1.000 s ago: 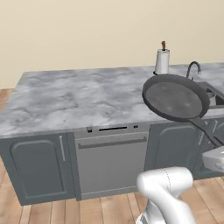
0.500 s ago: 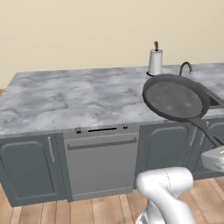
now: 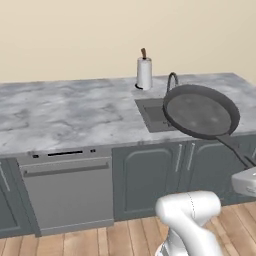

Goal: Move the pot and pan from the stove into the sink.

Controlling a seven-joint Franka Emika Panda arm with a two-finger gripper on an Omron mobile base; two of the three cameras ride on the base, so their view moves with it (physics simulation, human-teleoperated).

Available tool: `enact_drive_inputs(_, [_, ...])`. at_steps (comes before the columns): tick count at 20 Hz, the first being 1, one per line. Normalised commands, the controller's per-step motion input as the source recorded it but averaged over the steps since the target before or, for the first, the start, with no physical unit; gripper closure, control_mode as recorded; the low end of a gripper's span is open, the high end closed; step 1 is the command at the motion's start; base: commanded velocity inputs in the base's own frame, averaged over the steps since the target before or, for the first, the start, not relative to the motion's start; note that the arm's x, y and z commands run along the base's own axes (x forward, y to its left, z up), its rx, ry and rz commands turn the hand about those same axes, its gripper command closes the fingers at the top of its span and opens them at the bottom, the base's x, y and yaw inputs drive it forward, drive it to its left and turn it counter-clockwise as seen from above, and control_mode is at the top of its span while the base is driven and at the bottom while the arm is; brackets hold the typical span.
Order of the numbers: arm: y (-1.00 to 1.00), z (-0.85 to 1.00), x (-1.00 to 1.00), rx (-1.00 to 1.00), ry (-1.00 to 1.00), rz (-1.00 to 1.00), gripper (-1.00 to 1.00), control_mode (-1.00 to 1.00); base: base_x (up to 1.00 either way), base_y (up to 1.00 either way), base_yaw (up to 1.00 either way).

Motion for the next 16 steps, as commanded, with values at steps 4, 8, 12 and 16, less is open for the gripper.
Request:
enact_drive_inputs(4, [0.00,0.00,0.00,0.00,0.00,0.00,1.00,1.00,0.00,-0.88,0.00])
enact_drive_inputs(8, [0.00,0.00,0.00,0.00,0.00,0.00,1.00,1.00,0.00,-0.72,0.00])
enact_drive_inputs(12, [0.00,0.00,0.00,0.00,0.00,0.00,1.00,1.00,0.00,-0.36,0.00])
enact_drive_inputs(16, [0.00,0.00,0.00,0.00,0.00,0.00,1.00,1.00,0.06,0.00,0.00])
